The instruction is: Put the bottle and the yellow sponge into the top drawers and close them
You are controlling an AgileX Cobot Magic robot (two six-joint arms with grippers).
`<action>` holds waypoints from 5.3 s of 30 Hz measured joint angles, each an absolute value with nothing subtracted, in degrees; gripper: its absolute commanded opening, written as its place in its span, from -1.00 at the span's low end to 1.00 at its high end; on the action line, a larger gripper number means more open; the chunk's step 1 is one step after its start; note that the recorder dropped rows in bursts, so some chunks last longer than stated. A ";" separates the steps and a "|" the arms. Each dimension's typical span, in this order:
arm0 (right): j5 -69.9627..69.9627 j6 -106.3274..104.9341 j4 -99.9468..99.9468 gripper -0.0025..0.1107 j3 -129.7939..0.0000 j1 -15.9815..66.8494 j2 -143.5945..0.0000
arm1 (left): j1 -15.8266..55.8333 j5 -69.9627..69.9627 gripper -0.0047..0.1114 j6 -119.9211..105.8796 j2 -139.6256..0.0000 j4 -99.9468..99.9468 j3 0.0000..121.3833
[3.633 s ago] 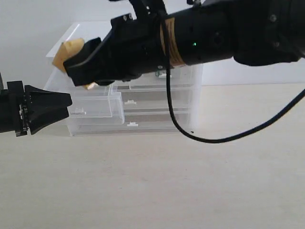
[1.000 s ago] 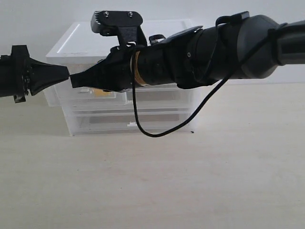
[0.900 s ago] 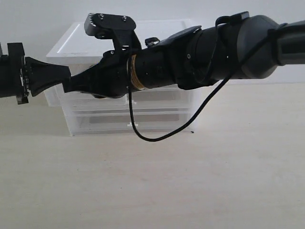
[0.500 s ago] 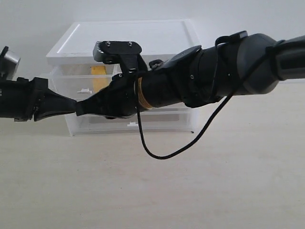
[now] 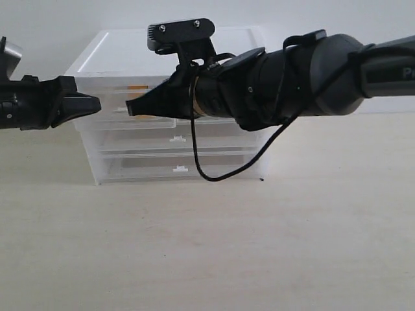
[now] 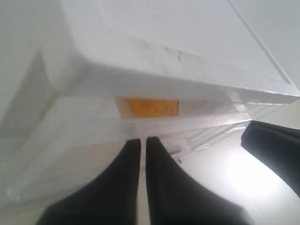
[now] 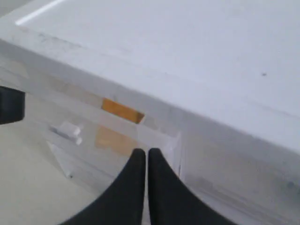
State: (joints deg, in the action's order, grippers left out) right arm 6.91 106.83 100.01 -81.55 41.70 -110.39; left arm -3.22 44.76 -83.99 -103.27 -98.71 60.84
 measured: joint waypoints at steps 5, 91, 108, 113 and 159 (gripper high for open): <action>7.53 106.71 100.01 -0.96 -86.59 41.70 -113.80 | -3.22 46.06 -0.84 -83.55 -108.09 -98.30 66.00; 11.97 109.02 99.92 -0.96 -32.53 41.78 -65.82 | -2.86 30.48 -0.85 -94.94 -36.55 -99.28 21.40; 11.87 109.23 99.92 -0.96 -32.53 41.78 -65.82 | -2.86 16.38 -0.85 -93.67 -4.53 -99.38 9.61; 11.87 109.23 99.92 -0.96 -32.53 41.78 -65.82 | -2.86 16.48 -0.85 -91.37 -0.44 -99.38 9.11; 11.75 109.45 99.92 -0.96 -32.53 41.78 -65.82 | -2.86 12.47 -0.85 -41.40 -0.12 -54.67 6.88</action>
